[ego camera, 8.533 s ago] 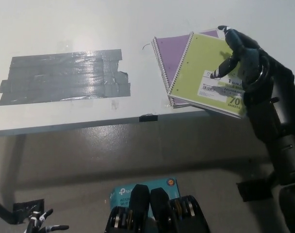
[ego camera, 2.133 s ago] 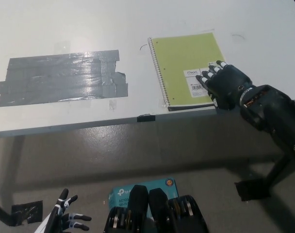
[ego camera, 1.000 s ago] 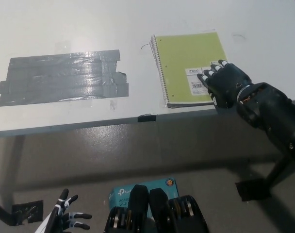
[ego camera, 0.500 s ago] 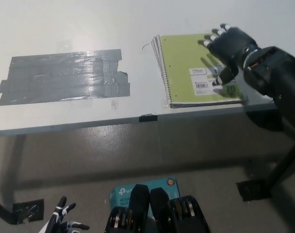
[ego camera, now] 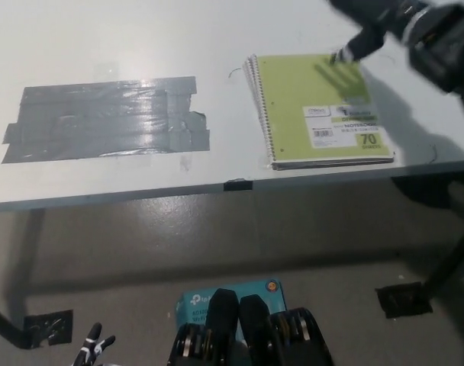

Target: The robot uses its right hand to align two notebooks stacked together until they are fully overlapped

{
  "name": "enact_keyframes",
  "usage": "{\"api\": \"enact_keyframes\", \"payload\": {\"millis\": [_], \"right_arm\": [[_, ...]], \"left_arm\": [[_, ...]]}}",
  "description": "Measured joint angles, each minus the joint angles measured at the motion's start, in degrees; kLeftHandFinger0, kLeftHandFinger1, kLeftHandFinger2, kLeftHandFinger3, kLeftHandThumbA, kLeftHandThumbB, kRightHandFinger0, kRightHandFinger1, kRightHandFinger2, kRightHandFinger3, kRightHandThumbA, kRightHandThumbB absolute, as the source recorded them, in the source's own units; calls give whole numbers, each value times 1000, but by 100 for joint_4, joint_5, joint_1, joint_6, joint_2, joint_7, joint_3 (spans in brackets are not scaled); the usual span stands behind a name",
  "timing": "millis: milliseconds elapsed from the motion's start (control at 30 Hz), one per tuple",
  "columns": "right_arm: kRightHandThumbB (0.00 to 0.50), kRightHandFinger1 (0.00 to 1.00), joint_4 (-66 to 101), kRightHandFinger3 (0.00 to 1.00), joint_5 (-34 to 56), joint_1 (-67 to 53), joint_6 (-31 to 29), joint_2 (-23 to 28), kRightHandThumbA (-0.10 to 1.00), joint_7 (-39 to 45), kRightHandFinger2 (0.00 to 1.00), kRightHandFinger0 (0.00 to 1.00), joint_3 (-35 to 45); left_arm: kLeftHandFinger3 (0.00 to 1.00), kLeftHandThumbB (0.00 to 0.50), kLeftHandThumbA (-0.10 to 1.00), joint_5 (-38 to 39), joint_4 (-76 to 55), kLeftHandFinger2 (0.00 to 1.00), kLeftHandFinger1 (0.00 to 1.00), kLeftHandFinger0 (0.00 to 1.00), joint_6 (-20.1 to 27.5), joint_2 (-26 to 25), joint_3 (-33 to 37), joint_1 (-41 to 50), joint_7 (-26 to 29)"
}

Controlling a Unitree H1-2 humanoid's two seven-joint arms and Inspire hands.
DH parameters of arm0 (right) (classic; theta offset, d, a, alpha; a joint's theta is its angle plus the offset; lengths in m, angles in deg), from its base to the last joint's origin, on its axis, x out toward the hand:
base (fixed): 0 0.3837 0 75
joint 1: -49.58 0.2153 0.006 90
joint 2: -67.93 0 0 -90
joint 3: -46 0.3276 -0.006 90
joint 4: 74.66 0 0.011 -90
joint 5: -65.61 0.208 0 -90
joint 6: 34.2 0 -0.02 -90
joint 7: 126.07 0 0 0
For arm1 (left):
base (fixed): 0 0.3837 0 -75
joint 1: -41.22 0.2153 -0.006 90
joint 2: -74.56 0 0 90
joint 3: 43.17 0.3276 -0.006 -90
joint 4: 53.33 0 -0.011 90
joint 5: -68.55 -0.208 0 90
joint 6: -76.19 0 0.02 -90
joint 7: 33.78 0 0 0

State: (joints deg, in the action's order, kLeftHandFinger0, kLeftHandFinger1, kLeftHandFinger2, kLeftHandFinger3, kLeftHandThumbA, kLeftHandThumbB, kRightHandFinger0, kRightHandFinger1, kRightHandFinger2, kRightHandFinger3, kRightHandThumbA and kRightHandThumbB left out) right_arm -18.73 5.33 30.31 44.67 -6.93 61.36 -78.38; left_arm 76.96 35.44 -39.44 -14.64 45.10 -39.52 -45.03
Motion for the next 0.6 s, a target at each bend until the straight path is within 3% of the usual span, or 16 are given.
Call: {"api": "enact_keyframes", "payload": {"millis": [200, 367, 433, 500, 600], "right_arm": [[361, 1000, 1531, 1000, 180, -929, 150, 352, 1000, 123, 1000, 1000, 781], [381, 1000, 2761, 1000, 293, -2576, 325, 479, 1000, 247, 1000, 1000, 1424], [381, 1000, 3283, 1000, 338, -3390, 398, 484, 1000, 285, 1000, 1000, 1770], [330, 1000, 3684, 1000, 366, -4164, 463, 477, 1000, 313, 1000, 1000, 2060], [335, 1000, 4308, 1000, 467, -5595, 569, 453, 1000, 334, 1000, 1000, 2629]], "left_arm": [[983, 500, 1000, -9, 22, 479, 400, 293, -1, 21, 0, 29, 1], [947, 500, 1000, -9, 36, 491, 401, 268, -3, 34, 0, 30, 1], [941, 500, 1000, -8, 44, 492, 412, 302, -4, 35, -1, 30, 1], [965, 500, 1000, -9, 45, 505, 420, 319, -5, 37, -4, 34, 1], [966, 500, 1000, -9, 45, 511, 432, 295, -5, 38, -11, 60, 1]]}}
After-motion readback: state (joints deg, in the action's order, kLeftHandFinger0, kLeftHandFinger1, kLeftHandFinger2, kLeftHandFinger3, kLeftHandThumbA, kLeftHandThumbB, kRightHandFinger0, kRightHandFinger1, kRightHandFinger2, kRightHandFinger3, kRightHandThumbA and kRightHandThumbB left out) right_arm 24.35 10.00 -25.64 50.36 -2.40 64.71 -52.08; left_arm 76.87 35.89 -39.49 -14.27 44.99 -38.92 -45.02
